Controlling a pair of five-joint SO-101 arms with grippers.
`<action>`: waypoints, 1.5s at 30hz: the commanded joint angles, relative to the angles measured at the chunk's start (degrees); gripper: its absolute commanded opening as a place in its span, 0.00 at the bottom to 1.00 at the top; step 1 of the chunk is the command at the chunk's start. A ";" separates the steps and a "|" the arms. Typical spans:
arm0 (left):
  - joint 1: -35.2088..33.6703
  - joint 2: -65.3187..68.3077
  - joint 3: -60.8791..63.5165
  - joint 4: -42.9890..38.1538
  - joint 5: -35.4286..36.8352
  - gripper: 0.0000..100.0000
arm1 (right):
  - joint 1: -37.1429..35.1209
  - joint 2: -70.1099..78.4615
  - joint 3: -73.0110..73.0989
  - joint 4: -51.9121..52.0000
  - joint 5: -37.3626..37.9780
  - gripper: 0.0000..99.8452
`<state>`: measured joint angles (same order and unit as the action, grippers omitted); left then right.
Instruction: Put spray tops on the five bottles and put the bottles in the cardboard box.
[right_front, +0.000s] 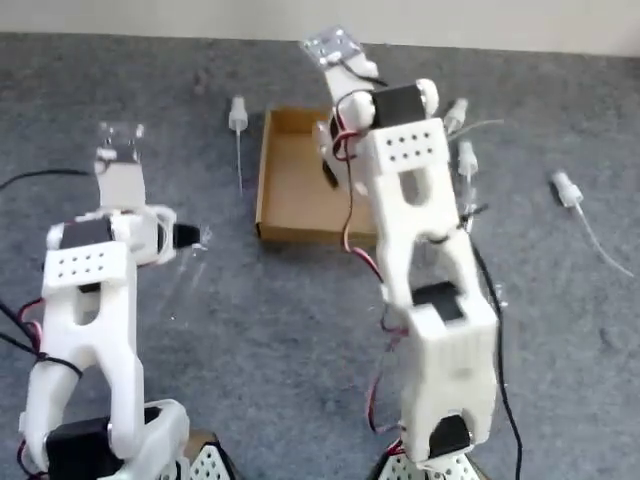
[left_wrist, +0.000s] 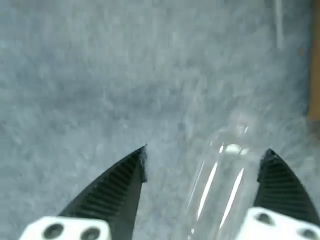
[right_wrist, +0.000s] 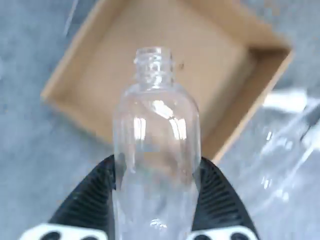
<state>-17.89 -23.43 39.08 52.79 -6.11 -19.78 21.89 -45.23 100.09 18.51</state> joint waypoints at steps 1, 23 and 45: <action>2.86 -1.10 -9.19 2.99 1.14 0.29 | 0.48 -17.27 17.10 1.19 0.53 0.00; 12.35 65.71 -85.76 1.49 1.32 0.29 | 1.36 -59.03 84.97 -30.81 -5.54 0.00; 13.85 108.88 -128.22 -3.43 1.23 0.00 | -3.56 -59.47 87.69 -31.34 -5.27 0.00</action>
<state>-4.00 89.19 -89.01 47.25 -4.97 -23.03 -35.34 41.98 69.49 13.58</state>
